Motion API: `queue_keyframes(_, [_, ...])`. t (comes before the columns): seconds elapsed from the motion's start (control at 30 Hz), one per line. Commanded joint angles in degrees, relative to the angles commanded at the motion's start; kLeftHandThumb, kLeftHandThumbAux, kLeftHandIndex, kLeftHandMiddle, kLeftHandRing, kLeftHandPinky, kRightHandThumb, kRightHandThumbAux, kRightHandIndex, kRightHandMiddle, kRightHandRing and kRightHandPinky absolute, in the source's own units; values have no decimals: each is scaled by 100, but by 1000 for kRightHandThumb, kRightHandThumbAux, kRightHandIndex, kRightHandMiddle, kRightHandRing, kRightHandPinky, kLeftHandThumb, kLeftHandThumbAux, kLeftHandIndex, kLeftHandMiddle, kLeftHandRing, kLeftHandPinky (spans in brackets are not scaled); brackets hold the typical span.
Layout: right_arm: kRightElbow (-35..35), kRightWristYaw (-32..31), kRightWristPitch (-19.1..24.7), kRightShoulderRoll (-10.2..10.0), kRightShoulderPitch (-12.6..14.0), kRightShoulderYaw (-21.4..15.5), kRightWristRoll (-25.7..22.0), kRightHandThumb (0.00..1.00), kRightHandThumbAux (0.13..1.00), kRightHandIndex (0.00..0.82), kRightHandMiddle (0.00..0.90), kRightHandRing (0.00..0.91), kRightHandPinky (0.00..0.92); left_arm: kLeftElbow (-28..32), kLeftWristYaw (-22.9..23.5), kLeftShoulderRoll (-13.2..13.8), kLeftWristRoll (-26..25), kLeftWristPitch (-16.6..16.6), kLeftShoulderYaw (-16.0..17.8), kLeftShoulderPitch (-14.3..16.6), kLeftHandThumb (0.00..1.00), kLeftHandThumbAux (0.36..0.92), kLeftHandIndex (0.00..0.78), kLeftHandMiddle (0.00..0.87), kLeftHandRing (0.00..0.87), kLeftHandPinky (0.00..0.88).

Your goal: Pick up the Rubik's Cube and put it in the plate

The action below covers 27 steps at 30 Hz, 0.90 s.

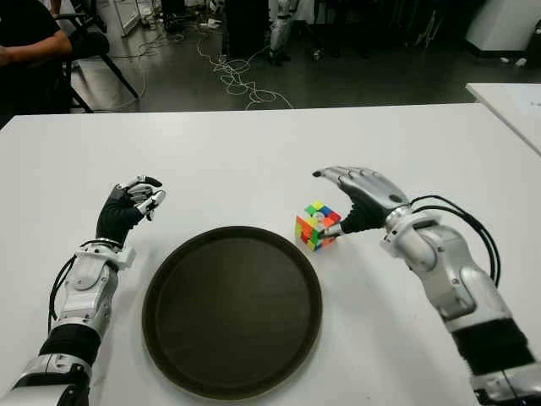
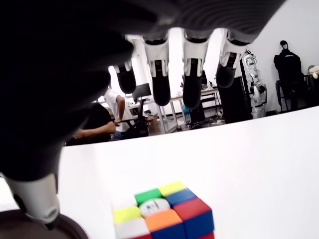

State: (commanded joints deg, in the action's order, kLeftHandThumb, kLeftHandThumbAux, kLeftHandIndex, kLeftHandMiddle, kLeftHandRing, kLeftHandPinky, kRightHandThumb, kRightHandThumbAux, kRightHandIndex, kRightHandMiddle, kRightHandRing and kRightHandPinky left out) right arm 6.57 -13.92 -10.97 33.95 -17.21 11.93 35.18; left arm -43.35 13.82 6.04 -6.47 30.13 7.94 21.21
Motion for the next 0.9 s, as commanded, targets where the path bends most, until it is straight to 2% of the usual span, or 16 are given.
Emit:
queue_keyframes(0.37, [74,-354,54,35,-140,149,-34,0,714,63,81,75,58,10,-55,1,38,-2,-7,-8,689,717,434,756,762,735])
queue_keyframes(0.9, [81,-597,206,-26,-220,181,-52,0,746,61,79,59,56,25,-37,3,12,-80,0,-9,690,717,434,755,759,734])
